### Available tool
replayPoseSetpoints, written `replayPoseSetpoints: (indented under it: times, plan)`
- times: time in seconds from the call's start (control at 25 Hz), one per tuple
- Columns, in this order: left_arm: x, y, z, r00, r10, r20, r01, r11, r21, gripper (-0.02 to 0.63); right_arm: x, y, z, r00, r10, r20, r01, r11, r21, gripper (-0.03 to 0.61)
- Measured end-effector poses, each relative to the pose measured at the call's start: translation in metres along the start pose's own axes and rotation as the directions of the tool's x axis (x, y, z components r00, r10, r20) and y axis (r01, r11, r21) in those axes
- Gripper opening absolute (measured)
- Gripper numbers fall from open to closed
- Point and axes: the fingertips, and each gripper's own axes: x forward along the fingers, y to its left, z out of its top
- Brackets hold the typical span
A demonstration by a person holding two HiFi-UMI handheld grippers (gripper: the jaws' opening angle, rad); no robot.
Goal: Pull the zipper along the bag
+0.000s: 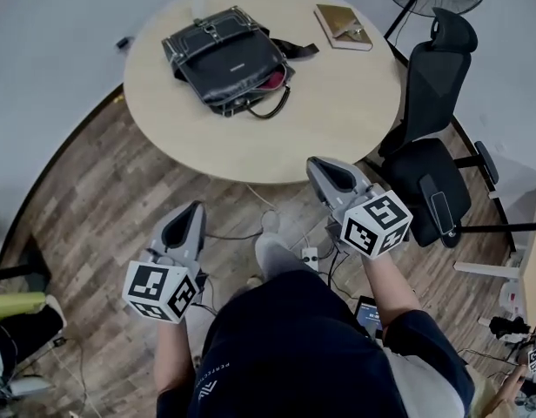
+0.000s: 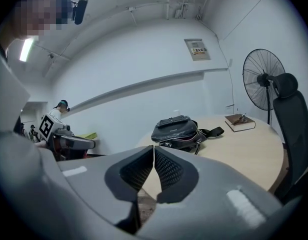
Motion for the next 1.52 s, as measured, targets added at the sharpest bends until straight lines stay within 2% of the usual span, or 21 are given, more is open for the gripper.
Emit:
replayPoseSetpoints:
  times: [0.08, 0.36, 0.56, 0.8, 1.12, 1.32, 1.52]
  plan:
    - [0.019, 0.004, 0.009, 1.000, 0.000, -0.013, 0.000, 1.000, -0.006, 0.018, 0.013, -0.016, 0.006, 1.000, 0.009, -0.022, -0.009, 1.000, -0.026, 0.042]
    - [0.082, 0.026, 0.035, 0.999, 0.030, -0.035, -0.030, 1.000, -0.005, 0.018, 0.056, -0.076, 0.034, 0.997, 0.042, -0.057, -0.047, 0.996, -0.081, 0.080]
    - [0.126, 0.040, 0.055, 0.997, 0.048, -0.064, -0.046, 0.999, 0.029, 0.018, 0.086, -0.124, 0.045, 0.994, 0.067, -0.083, -0.075, 0.992, -0.100, 0.130]
    - [0.170, 0.048, 0.074, 0.995, 0.042, -0.086, -0.036, 0.997, 0.066, 0.018, 0.110, -0.167, 0.047, 0.992, 0.067, -0.106, -0.080, 0.989, -0.126, 0.143]
    - [0.207, 0.047, 0.099, 0.989, -0.019, -0.146, 0.037, 0.992, 0.120, 0.028, 0.132, -0.184, 0.045, 0.988, 0.079, -0.133, -0.099, 0.984, -0.148, 0.143]
    - [0.243, 0.055, 0.123, 0.985, -0.079, -0.156, 0.107, 0.978, 0.179, 0.032, 0.151, -0.195, 0.050, 0.986, 0.072, -0.148, -0.098, 0.980, -0.176, 0.140]
    - [0.276, 0.067, 0.133, 0.973, -0.132, -0.189, 0.172, 0.962, 0.213, 0.034, 0.169, -0.198, 0.054, 0.978, 0.098, -0.187, -0.138, 0.967, -0.215, 0.140]
